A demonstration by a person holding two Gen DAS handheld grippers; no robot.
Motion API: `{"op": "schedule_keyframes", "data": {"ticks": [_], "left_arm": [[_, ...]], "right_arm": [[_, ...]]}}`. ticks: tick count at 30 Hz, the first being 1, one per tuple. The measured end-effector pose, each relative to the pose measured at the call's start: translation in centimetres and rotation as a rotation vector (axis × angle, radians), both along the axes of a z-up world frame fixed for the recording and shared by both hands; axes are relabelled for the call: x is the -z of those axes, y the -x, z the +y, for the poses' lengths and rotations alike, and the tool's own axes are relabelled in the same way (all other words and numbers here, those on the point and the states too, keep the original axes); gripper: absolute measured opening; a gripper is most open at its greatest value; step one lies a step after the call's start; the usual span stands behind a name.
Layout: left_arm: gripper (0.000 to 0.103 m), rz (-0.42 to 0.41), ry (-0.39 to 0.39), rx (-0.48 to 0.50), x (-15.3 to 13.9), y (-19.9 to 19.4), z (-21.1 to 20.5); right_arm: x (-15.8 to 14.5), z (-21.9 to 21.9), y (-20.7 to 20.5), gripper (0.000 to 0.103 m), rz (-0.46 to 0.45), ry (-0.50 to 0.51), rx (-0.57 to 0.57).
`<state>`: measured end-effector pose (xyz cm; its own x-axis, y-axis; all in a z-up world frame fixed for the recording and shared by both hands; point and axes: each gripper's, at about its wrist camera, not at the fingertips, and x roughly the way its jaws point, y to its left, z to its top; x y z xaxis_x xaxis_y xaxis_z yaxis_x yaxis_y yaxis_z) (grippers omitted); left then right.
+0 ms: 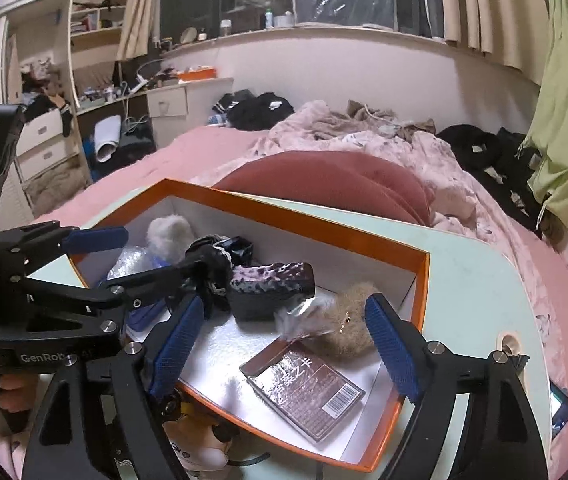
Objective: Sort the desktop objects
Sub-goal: 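Drop the white fur ball into the orange box with the left gripper while the right drops the silver piece, then lift both grippers away from the orange box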
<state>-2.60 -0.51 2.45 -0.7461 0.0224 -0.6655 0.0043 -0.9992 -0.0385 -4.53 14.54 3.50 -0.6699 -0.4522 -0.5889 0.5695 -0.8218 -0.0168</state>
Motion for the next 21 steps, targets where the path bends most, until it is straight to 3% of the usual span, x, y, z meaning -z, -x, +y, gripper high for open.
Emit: {"op": "schedule_keyframes", "data": {"ticks": [5, 9, 12, 21], "left_arm": [[0.076, 0.016, 0.014, -0.024, -0.2, -0.1, 0.1], [0.076, 0.025, 0.079, -0.059, -1.4, -2.0, 0.7], [0.076, 0.027, 0.083, -0.070, -2.4, -3.4, 1.1], [0.076, -0.012, 0.050, -0.088, -2.4, -4.3, 0.8]], "right_arm": [[-0.6, 0.2, -0.9, 0.083, 0.028, -0.011, 0.027], [-2.7, 2.1, -2.7, 0.083, 0.074, 0.060, 0.038], [-3.4, 3.1, -4.1, 0.083, 0.083, 0.081, 0.048], [-1.4, 5.0, -5.4, 0.083, 0.014, 0.059, 0.085]]}}
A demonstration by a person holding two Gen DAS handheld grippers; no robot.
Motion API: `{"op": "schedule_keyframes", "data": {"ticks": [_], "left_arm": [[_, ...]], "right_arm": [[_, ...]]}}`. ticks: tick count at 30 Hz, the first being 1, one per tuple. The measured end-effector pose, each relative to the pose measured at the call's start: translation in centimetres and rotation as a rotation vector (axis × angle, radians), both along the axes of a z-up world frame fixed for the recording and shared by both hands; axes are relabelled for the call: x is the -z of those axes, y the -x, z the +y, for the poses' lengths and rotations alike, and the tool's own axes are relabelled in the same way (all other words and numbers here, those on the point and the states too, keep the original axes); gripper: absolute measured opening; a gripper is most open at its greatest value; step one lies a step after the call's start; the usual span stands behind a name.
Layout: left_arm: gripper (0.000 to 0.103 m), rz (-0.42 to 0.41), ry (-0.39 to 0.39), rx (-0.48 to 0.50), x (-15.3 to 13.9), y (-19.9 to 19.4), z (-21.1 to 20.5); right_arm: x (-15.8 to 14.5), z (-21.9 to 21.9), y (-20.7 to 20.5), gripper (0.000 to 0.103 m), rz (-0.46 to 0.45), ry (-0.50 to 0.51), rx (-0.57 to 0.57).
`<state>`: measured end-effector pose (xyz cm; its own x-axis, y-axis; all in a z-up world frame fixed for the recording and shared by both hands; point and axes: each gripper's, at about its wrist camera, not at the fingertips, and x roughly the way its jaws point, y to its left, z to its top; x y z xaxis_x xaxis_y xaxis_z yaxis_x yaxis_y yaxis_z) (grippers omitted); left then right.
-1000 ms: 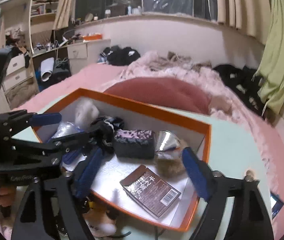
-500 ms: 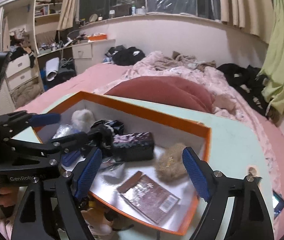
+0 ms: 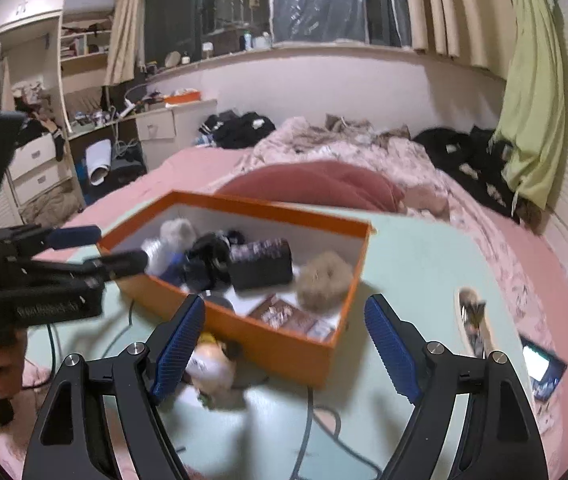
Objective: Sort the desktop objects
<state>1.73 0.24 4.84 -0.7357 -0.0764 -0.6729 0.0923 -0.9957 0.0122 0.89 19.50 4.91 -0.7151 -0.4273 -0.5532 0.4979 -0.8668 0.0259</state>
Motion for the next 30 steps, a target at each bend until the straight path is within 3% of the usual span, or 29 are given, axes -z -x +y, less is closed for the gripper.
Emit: {"op": "schedule_keyframes", "data": {"ticks": [8, 16, 21, 30], "left_arm": [[0.076, -0.006, 0.002, -0.009, -0.1, -0.6, 0.0], [0.076, -0.014, 0.032, -0.001, -0.1, -1.2, 0.4], [0.076, -0.021, 0.052, 0.010, -0.1, -1.6, 0.8], [0.077, -0.062, 0.061, 0.039, 0.9, -2.3, 1.1]], "right_arm": [[1.1, 1.5, -0.5, 0.083, -0.042, -0.002, 0.031], [3.0, 1.1, -0.8, 0.083, -0.092, -0.078, 0.024], [5.3, 0.5, -0.2, 0.085, -0.181, -0.149, 0.024], [5.4, 0.8, -0.2, 0.086, -0.180, -0.148, 0.029]]}}
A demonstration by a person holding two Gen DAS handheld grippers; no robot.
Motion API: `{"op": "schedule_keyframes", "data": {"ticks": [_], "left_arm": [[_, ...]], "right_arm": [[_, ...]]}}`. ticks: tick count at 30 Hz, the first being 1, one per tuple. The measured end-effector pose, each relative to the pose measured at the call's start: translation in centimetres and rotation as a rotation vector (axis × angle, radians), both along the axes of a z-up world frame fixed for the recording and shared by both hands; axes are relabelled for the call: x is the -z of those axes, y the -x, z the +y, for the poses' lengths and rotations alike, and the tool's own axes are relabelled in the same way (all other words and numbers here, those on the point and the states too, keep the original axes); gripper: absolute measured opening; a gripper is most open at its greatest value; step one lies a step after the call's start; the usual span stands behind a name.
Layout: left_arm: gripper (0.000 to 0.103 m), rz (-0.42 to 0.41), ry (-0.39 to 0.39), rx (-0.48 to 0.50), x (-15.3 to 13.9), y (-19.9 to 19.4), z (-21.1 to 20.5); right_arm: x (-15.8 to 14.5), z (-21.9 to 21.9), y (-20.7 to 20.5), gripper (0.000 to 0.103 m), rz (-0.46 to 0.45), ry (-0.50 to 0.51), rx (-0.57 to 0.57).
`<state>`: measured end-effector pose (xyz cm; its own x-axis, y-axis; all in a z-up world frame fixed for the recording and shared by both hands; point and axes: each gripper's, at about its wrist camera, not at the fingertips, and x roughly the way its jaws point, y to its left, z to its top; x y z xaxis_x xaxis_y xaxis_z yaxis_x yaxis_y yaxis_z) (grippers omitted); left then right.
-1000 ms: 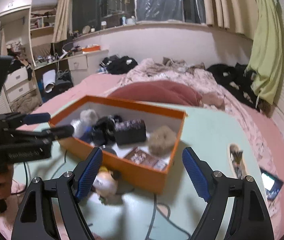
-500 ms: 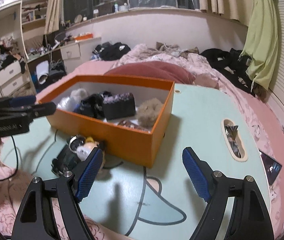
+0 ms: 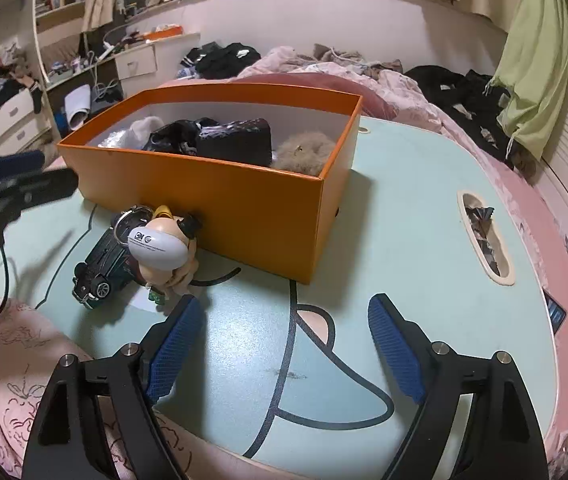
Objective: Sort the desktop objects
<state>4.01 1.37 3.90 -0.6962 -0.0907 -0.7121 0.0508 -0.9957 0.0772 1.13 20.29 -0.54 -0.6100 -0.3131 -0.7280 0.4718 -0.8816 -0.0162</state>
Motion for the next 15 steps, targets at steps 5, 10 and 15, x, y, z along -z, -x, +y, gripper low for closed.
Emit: {"op": "schedule_keyframes", "data": {"ticks": [5, 10, 15], "left_arm": [[0.077, -0.061, 0.001, -0.007, 1.9, 0.3, -0.6], [0.086, -0.167, -0.089, 0.010, 4.9, 1.0, -2.1], [0.103, -0.179, -0.109, 0.000, 6.4, 1.6, -2.5]], "right_arm": [[0.0, 0.0, 0.0, 0.087, 0.000, -0.001, 0.000], [0.0, 0.0, -0.1, 0.088, 0.001, -0.001, 0.001], [0.0, 0.0, 0.0, 0.089, -0.001, -0.001, 0.001]]}}
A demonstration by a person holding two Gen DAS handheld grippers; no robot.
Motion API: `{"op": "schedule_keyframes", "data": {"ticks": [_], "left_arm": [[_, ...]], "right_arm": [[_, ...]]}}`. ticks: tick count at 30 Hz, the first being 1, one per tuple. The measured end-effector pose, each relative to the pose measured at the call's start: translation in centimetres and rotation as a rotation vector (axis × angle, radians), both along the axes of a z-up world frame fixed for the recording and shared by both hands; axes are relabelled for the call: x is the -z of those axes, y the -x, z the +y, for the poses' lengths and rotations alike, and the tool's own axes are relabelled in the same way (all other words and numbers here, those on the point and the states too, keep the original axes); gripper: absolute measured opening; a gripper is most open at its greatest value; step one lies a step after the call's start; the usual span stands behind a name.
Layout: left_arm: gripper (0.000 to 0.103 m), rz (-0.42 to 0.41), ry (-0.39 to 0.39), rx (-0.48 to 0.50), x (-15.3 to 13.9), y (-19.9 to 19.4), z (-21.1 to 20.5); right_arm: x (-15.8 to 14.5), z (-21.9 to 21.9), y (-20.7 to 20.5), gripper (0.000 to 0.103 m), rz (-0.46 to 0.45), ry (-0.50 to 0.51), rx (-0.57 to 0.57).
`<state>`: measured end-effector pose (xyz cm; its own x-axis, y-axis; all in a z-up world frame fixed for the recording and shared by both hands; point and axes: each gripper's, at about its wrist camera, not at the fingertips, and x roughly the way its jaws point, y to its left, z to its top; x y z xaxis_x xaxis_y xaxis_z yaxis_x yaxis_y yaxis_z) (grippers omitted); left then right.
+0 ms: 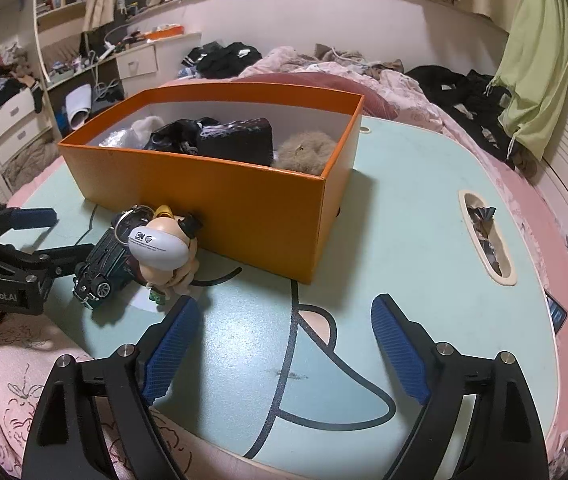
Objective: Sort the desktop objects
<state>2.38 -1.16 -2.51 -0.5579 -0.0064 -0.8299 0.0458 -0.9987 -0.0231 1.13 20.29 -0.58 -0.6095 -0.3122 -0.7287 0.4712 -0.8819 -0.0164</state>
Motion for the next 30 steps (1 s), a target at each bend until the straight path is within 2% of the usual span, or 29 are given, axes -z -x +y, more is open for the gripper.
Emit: {"op": "schedule_keyframes", "data": {"ticks": [10, 27, 29, 30], "left_arm": [[0.103, 0.003, 0.000, 0.002, 0.5, 0.3, 0.4], [0.102, -0.005, -0.008, 0.001, -0.7, -0.4, 0.1], [0.084, 0.056, -0.062, 0.014, -1.6, -1.2, -0.1], [0.082, 0.082, -0.078, 0.016, -2.1, -1.6, -0.2]], "right_arm": [[0.0, 0.0, 0.0, 0.091, 0.000, 0.000, 0.000], [0.0, 0.0, 0.1, 0.092, 0.000, 0.001, 0.000], [0.0, 0.1, 0.1, 0.092, 0.001, 0.001, 0.000], [0.0, 0.0, 0.1, 0.092, 0.000, 0.001, 0.000]]}}
